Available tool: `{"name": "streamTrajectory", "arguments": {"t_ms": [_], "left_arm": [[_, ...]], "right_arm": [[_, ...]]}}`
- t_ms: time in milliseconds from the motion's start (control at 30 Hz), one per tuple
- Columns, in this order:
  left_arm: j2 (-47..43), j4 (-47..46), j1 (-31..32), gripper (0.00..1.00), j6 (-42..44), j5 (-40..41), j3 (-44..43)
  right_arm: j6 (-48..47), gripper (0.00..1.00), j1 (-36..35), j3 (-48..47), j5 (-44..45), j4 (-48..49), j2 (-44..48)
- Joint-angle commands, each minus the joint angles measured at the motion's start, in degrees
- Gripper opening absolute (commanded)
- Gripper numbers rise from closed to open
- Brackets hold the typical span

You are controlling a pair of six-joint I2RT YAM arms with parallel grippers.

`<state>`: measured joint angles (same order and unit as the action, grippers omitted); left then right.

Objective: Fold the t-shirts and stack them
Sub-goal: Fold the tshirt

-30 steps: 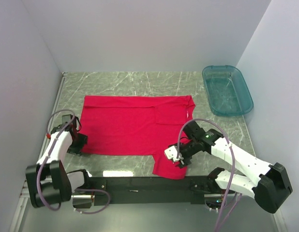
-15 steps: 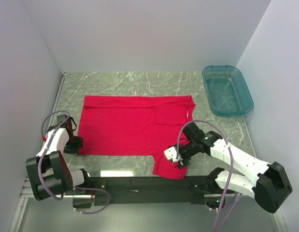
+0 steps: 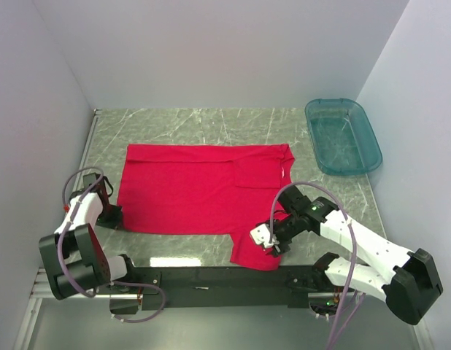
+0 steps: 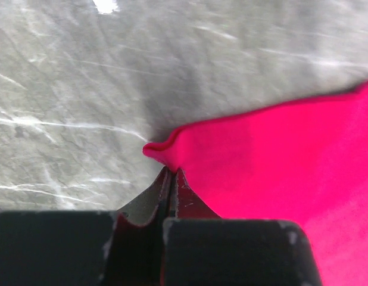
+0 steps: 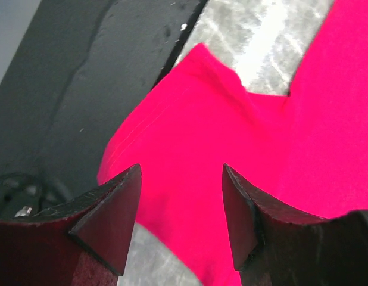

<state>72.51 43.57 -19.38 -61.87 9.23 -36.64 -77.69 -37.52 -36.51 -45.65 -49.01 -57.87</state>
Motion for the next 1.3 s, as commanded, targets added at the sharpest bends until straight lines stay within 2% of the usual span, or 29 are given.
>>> {"name": "streamTrajectory", "arguments": {"t_ms": [0, 100, 200, 433, 633, 1100, 1267], "left_arm": [[-4.99, -1.47, -0.22, 0.0, 2.71, -2.29, -2.47], [-6.5, -0.51, -0.22, 0.0, 3.5, -4.22, -2.64], [-7.64, -1.03, -0.31, 0.0, 4.21, -6.15, -1.77], [-9.32, -1.82, -0.49, 0.0, 5.44, -8.35, -0.18], [-10.46, -1.91, -1.01, 0.0, 6.23, -8.71, -0.01], [-10.11, -2.53, -2.07, 0.0, 6.93, -10.38, 0.43], [-9.93, -2.53, -2.42, 0.0, 7.37, -10.64, 0.26]], "right_arm": [[-5.96, 0.64, -0.45, -3.74, 0.47, -8.35, 1.44], [-7.65, 0.64, -3.24, -2.87, 1.87, -11.45, 1.27], [-4.85, 0.62, -7.81, -0.5, 6.0, -9.62, 1.44], [0.61, 0.44, -16.17, 0.39, 13.56, -7.59, -0.23], [4.21, 0.37, -21.27, 1.88, 17.96, -4.34, -3.39], [5.88, 0.33, -22.95, 4.17, 20.6, -0.12, -7.61], [6.67, 0.41, -23.13, 4.61, 21.56, 2.25, -10.24]]}}
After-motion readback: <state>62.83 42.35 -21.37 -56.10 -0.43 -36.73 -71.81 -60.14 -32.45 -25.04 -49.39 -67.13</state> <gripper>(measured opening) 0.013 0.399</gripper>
